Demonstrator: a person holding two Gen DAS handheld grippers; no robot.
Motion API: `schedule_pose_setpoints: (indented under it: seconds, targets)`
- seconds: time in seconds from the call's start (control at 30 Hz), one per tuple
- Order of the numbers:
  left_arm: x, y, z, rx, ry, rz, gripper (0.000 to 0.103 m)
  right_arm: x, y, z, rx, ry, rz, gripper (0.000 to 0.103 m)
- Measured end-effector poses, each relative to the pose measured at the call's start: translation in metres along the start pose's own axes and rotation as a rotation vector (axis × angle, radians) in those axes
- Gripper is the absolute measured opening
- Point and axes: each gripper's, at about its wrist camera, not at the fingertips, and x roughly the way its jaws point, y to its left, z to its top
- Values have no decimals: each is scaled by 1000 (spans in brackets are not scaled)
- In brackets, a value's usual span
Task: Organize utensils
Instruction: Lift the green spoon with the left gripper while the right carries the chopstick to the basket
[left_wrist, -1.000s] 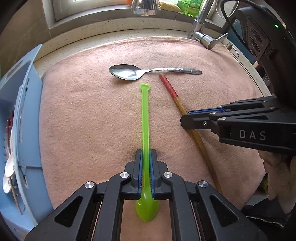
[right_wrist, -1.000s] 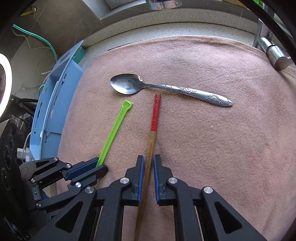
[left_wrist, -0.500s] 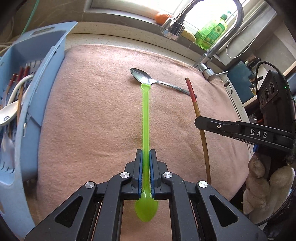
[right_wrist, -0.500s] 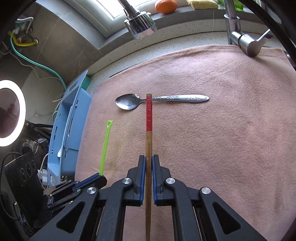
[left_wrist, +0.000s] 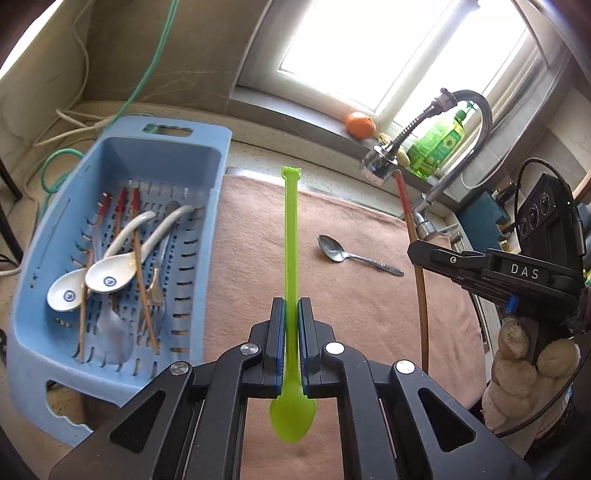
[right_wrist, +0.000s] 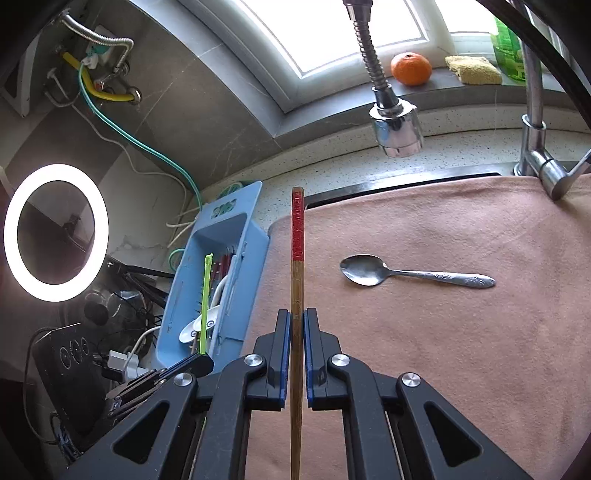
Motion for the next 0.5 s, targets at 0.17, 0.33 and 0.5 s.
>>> schedule_pose_setpoints:
  seconds: [0.17,0.33,0.5]
  targets:
    - [-22,39,14,-26,-43,63,5,19,33,13,-34,4,41,6]
    - [-31,70,27,-44,-75,130,5,44,64,25,-67,20,71,6]
    - [-29,93,36,-62,-84,166,5,66,92,28,-109,32,79,6]
